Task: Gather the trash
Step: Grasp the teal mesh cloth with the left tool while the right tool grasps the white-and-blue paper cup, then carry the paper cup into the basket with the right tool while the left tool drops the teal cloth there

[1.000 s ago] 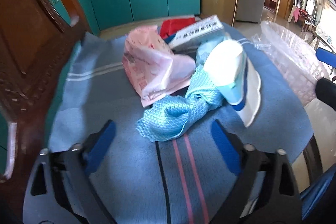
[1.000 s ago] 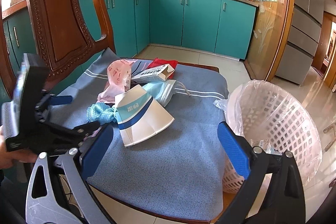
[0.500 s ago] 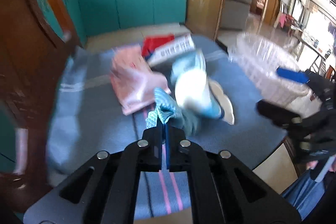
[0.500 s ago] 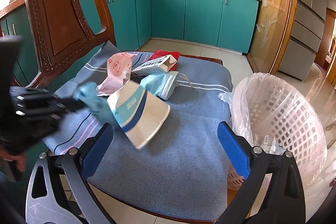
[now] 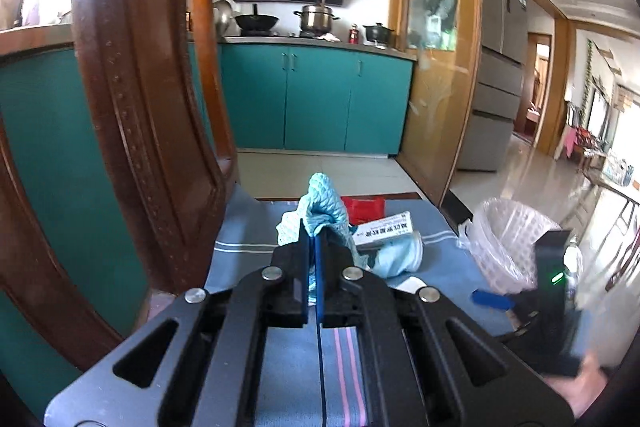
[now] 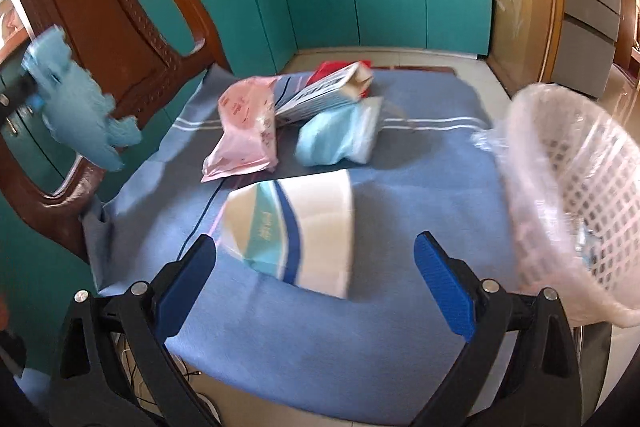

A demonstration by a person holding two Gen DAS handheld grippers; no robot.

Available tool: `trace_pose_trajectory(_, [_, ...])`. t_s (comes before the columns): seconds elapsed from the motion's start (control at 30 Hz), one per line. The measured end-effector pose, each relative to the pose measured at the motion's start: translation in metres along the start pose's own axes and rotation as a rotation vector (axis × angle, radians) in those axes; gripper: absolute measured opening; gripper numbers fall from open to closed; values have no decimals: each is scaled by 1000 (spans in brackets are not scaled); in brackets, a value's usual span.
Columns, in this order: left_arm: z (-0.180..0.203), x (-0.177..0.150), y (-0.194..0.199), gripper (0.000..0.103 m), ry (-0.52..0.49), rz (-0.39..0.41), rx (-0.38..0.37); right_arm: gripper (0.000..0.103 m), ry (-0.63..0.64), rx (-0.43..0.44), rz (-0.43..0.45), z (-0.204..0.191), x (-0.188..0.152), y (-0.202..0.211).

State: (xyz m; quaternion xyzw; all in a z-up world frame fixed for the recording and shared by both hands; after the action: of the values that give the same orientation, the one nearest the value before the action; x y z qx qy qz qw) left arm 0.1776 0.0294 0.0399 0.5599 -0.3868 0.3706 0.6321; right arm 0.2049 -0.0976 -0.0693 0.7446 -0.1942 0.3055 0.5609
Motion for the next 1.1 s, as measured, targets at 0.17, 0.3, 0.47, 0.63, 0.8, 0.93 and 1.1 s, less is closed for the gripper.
trace_pose_trajectory(0.17, [-3, -7, 1, 3, 0, -4, 17, 97, -30, -33, -33, -15, 2, -31])
trace_pose_trajectory(0.3, [-5, -10, 0, 3, 4, -16, 24, 95, -37, -18, -67, -21, 0, -49])
trace_pose_trajectory(0.47, [-6, -11, 1, 3, 16, -28, 12, 83, -25, 21, -26, -16, 7, -29])
trace_pose_trajectory(0.63, [-3, -12, 4, 3, 13, -36, -6, 83, -1, 39, 80, -10, 16, 26])
trace_pose_trajectory(0.8, [4, -14, 3, 3, 12, -47, -34, 83, 54, 27, 178, -10, 21, 69])
trace_pose_trajectory(0.93, [14, -16, 1, 3, -6, -53, -45, 83, 62, 16, 211, -5, 21, 78])
trace_pose_trajectory(1.1, [19, -19, -1, 3, -17, -61, -51, 83, 53, 8, 201, 0, 21, 72])
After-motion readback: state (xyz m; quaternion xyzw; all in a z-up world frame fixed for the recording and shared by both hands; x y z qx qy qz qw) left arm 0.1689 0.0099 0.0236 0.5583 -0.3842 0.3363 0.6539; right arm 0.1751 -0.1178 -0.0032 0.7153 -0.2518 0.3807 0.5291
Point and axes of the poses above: each gripper's, at about its wrist camera, not at the fingertips, and y roughly against the way its jaws point, z to its right, x to its top, the point moved 4 cm from there along -y, roughly the way its jaws point
